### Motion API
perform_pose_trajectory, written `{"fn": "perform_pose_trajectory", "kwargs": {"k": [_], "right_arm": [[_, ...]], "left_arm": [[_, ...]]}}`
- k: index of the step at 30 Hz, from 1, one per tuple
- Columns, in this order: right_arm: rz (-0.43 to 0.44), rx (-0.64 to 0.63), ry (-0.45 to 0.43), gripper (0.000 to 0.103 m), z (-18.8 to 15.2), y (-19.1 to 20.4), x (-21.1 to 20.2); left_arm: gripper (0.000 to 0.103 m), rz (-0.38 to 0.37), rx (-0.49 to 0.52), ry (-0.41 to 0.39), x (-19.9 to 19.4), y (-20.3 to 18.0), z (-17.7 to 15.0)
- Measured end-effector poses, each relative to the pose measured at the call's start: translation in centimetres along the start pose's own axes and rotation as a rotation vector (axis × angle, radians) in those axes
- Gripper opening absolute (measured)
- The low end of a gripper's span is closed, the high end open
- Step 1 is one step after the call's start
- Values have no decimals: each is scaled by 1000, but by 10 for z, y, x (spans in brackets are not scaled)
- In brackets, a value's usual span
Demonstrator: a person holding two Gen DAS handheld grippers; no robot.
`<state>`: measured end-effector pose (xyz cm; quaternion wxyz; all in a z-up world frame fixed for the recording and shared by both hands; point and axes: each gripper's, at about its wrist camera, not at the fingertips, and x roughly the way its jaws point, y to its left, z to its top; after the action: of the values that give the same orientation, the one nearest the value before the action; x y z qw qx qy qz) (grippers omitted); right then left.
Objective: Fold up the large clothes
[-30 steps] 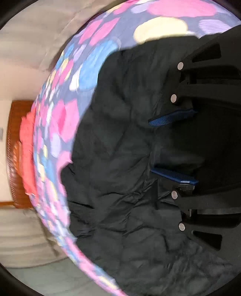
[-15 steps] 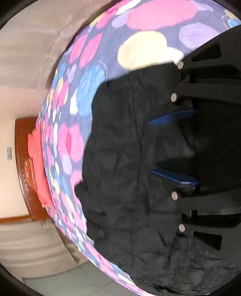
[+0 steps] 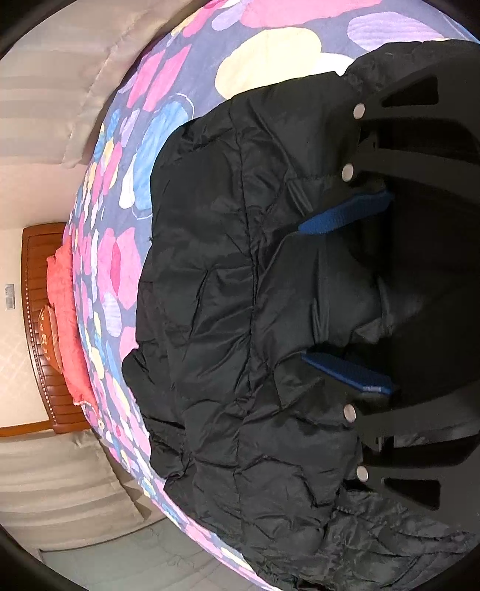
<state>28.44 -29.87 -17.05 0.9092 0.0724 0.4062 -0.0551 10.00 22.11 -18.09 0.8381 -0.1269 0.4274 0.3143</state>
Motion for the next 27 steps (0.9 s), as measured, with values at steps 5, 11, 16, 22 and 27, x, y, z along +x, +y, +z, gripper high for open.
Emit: {"fn": "perform_pose_trajectory", "kwargs": {"k": [5,11,16,22,27], "right_arm": [[57,43,-23,80,-2,-6,-9],[97,90,-32,80,-5,-18,-16],[101,75,-24,85,-6,-15,-10],[89,64,-27,86,-8,-12,-9],[81,57,-26,86,-8,-11,-9]], "left_arm": [[101,-2,-2,0,0,0,0],[101,-41,-26,17,-4,5,5],[101,-125,-138,-30,-10,30,14],[101,-236,-274,-59,12,56,35],[101,-308,-341,-60,32,63,55]]}}
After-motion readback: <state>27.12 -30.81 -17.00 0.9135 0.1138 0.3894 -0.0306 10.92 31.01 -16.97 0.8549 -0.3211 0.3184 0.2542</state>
